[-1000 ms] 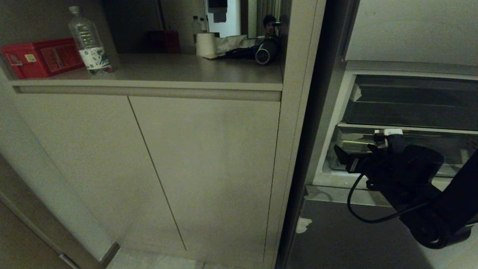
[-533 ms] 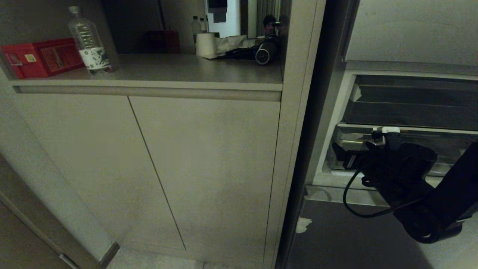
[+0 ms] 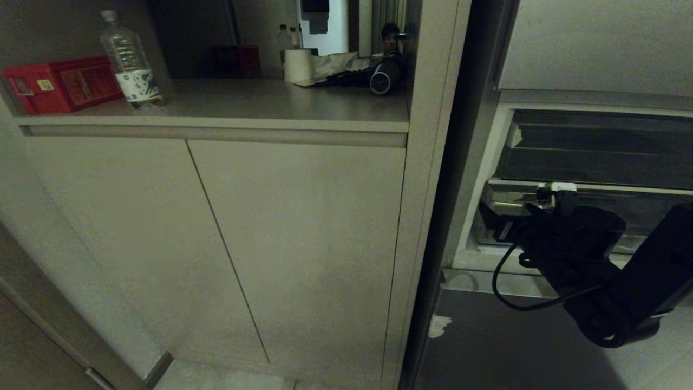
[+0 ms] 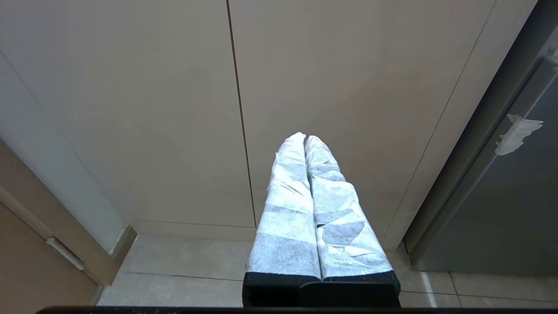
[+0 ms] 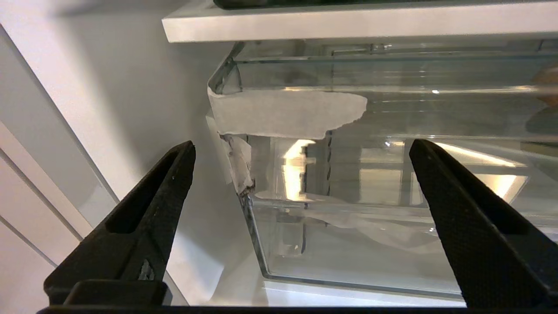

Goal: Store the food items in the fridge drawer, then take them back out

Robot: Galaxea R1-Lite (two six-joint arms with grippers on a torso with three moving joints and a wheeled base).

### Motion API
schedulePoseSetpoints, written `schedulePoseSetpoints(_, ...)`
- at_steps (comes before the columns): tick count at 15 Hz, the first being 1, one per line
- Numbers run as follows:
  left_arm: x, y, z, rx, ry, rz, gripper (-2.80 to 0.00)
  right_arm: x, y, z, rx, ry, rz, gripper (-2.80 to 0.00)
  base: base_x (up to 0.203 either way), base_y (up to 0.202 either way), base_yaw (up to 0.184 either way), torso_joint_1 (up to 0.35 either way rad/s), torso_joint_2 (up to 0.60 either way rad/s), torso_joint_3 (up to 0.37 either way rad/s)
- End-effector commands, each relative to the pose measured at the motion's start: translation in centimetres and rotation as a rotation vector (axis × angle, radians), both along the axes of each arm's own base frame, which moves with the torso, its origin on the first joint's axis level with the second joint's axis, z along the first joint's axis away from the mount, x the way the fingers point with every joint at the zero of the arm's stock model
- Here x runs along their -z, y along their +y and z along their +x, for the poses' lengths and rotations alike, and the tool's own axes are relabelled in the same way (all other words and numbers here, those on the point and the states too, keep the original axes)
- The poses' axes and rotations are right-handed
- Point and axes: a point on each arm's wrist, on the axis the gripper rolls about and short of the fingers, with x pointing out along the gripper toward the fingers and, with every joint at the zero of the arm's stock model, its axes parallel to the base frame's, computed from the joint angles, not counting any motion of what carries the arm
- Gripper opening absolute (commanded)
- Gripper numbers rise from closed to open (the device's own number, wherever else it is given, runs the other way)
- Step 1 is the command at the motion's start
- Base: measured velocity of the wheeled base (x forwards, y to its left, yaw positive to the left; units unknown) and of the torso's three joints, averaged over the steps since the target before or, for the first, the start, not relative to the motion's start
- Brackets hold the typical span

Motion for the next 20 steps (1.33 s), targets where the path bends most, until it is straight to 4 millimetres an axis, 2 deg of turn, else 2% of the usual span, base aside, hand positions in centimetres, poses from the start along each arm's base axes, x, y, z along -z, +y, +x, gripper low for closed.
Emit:
schedulePoseSetpoints(1,0.0,0.0,0.0,0.0,0.0,0.0,-2.8,0.0,0.2,0.3,-0.005,-0.012,0.002,-2.8,0.0,0.0,0.0,0.0,0.0,0.0)
schedulePoseSetpoints(8,0.0,0.0,0.0,0.0,0.0,0.0,-2.8,0.4,3.5,0.1,-0.083,-0.008,0.002,-2.8,0.0,0.0,0.0,0.0,0.0,0.0)
schedulePoseSetpoints(14,0.0,0.0,0.0,0.0,0.0,0.0,-2.8,-0.1,3.4,-0.3,-0.066,-0.015,0.004,-2.8,0.0,0.0,0.0,0.0,0.0,0.0)
schedulePoseSetpoints(17,0.0,0.0,0.0,0.0,0.0,0.0,-2.8,-0.8,3.0,-2.0,-0.07,-0.005,0.003,-2.8,0.0,0.0,0.0,0.0,0.0,0.0)
schedulePoseSetpoints(20,0.0,0.0,0.0,0.0,0.0,0.0,-2.8,-1.2,2.6,-4.8,-0.08,0.029,-0.001,-2.8,0.0,0.0,0.0,0.0,0.0,0.0)
